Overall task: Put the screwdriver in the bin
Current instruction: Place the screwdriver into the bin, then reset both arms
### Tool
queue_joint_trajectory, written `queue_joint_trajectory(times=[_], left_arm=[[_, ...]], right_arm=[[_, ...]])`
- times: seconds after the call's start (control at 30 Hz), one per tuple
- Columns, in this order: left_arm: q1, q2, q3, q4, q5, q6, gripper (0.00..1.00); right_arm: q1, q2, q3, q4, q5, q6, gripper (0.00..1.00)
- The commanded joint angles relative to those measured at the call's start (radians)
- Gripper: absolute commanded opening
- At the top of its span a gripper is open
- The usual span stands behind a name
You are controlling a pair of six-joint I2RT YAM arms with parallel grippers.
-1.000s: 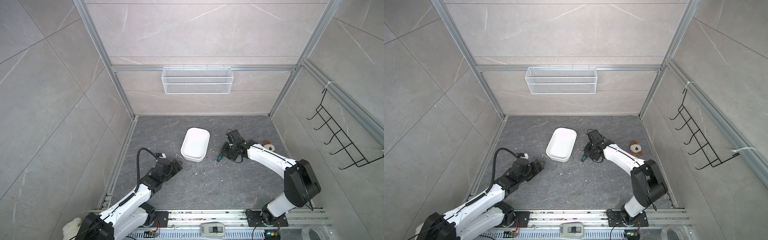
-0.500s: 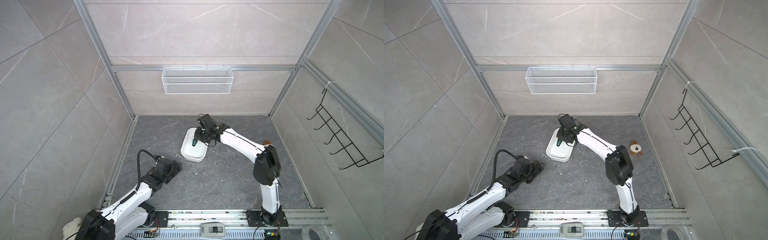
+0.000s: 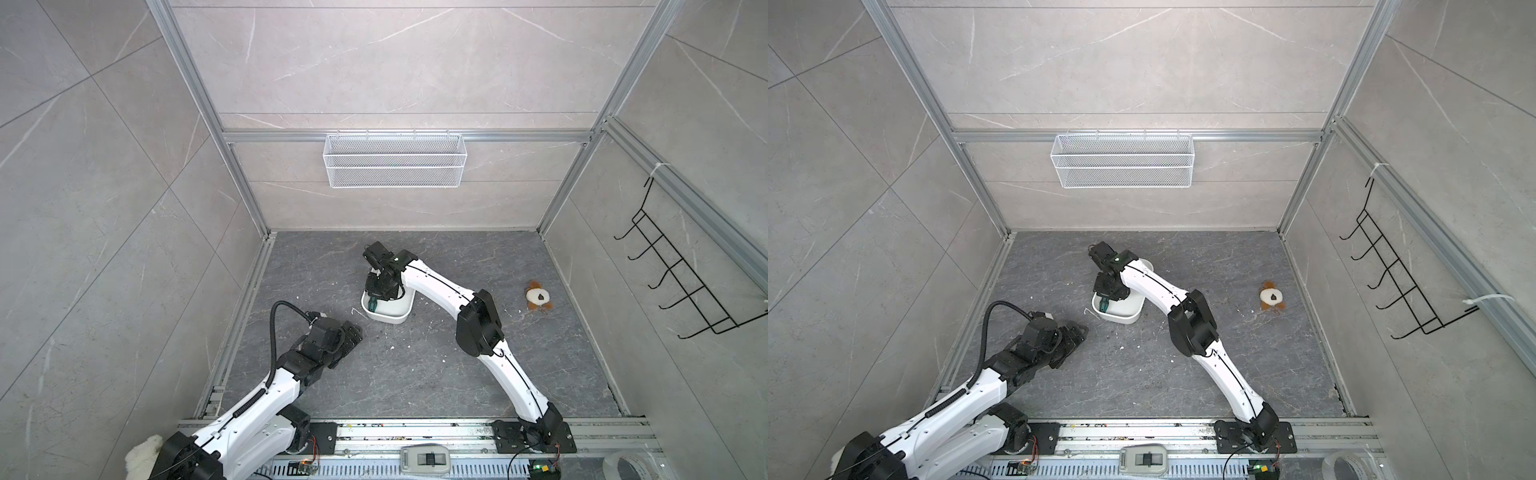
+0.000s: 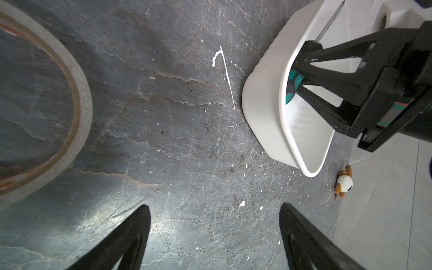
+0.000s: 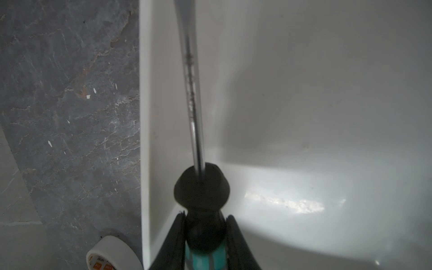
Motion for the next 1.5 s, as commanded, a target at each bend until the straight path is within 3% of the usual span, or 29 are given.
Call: queue_joint_trajectory(times=[0.0,0.23,0.47,0.6,0.67,0.77,0.87,0.97,1.07,1.17,1.27,1.37,1.47], left_arm=[[-0.002,-0.015,0.031,-0.015,-0.009,0.001,0.89],[-0.001,-0.021,0.032,-0.024,-0.009,0.000,0.89],[-0.002,-0.032,0.047,-0.044,-0.016,0.000,0.89],[-0.001,-0.036,0.078,-0.083,-0.028,0.016,0.89],[-0.002,-0.039,0.120,-0.135,-0.059,0.060,0.99],[-0.001,-0.042,0.221,-0.252,-0.150,0.188,1.00],[-0.001,-0.048,0.294,-0.313,-0.274,0.375,1.00],[-0.001,-0.071,0.332,-0.306,-0.329,0.558,1.00],[0.001,-0.106,0.324,-0.273,-0.394,0.596,1.00],[0.001,-0.140,0.269,-0.180,-0.423,0.659,1.00],[0.001,-0.166,0.219,-0.115,-0.478,0.696,1.00],[0.000,-0.194,0.183,-0.072,-0.541,0.732,1.00],[0.001,-0.225,0.126,0.000,-0.606,0.829,1.00]], right_arm=[[-0.001,0.006,0.021,-0.054,0.007,-0.015,0.20],[0.000,-0.002,0.019,-0.067,0.010,-0.023,0.36],[-0.002,-0.057,0.023,-0.090,0.040,-0.031,0.37],[-0.002,-0.174,0.023,-0.120,0.126,-0.076,0.37],[-0.002,-0.278,-0.030,-0.108,0.212,-0.118,0.38],[-0.002,-0.526,-0.300,0.019,0.397,-0.167,0.41],[-0.008,-0.845,-0.748,0.311,0.591,-0.222,0.54],[-0.013,-1.153,-1.200,0.653,0.769,-0.327,0.70],[-0.019,-1.358,-1.514,0.881,0.896,-0.489,0.77],[-0.022,-1.421,-1.612,0.817,1.034,-0.577,0.80],[-0.022,-1.398,-1.642,0.721,1.189,-0.562,0.82],[-0.027,-1.358,-1.713,0.810,1.307,-0.551,0.95],[-0.062,-1.316,-1.791,1.014,1.294,-0.646,0.94]])
